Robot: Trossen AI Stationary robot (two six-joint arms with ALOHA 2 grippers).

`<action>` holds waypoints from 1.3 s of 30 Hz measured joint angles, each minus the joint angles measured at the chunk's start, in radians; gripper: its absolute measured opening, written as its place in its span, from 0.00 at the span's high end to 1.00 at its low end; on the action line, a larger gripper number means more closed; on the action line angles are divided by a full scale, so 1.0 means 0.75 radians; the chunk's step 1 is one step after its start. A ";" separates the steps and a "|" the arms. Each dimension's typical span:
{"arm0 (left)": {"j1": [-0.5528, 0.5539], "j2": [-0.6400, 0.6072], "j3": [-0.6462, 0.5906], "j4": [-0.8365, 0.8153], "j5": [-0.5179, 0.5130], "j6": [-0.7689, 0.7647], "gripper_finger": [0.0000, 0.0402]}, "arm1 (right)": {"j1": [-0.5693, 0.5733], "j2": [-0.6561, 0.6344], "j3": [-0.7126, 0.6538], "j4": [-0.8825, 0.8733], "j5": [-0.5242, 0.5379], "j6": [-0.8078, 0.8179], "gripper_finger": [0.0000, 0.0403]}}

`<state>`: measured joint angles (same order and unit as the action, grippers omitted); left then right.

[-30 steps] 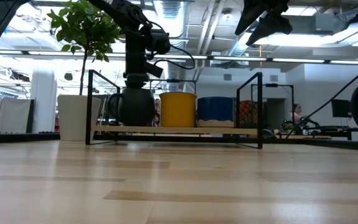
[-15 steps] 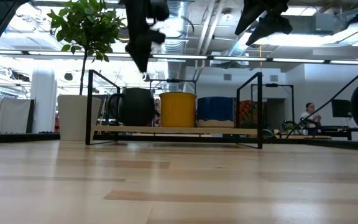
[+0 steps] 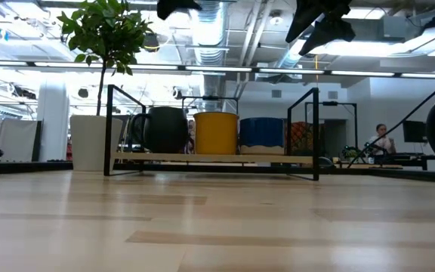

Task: Place coffee mugs
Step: Put the white patterned mug on the shelf

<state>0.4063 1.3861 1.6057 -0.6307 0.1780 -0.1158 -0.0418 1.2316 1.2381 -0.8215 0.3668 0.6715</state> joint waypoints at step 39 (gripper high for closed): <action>-0.392 -0.810 -1.197 1.210 -0.338 -0.186 0.59 | 0.000 0.000 0.001 0.308 -0.243 -0.173 0.36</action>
<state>0.1120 0.7788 0.7082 0.2768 -0.0757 -0.2553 -0.0418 1.2315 1.2385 -0.5905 0.1849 0.5414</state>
